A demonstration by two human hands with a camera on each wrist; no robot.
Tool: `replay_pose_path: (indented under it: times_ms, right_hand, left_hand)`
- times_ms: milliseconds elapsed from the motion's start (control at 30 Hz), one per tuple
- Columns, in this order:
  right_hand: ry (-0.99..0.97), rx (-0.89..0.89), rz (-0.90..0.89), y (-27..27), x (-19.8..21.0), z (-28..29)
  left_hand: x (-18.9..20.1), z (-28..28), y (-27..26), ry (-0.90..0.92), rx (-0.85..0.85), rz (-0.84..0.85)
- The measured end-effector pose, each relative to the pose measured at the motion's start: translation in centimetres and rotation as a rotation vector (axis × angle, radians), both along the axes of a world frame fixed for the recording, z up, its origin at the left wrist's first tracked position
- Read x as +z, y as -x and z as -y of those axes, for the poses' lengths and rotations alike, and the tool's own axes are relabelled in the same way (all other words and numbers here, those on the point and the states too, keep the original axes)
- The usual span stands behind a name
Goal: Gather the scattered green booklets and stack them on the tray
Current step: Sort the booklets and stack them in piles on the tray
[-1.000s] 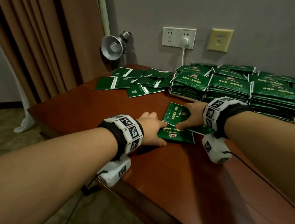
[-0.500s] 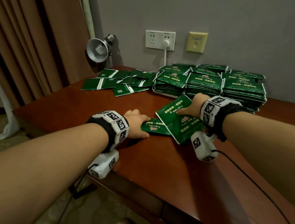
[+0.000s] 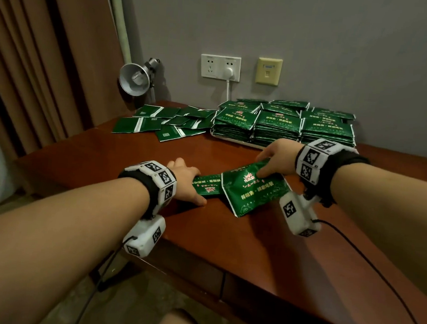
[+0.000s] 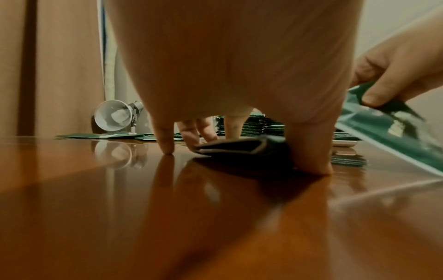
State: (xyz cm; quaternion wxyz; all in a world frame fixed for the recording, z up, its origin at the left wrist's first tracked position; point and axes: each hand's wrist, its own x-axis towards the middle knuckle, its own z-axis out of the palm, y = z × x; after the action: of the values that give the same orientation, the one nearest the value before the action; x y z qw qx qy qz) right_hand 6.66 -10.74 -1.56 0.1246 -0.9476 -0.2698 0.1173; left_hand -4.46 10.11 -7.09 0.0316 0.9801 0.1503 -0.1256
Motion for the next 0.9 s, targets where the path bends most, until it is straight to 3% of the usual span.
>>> replay_pose_path:
  times_ms: [300,433,633,900]
  right_hand:
    - [-0.070,-0.032,0.201,0.9,0.2,0.6]
    - [-0.198,-0.023,0.122,1.7,0.3,0.3]
    - [-0.212,-0.036,0.047,1.5,-0.8,0.1]
    - [-0.214,-0.071,0.018,0.7,-1.1,-0.3]
  left_hand:
    - [0.3,0.3,0.8,0.121,0.039,0.071]
    - [0.5,0.9,0.8,0.089,-0.007,0.080]
    - [2.0,1.4,0.7,0.642,-0.132,0.403]
    - [1.8,1.8,-0.1,0.589,-0.039,0.587]
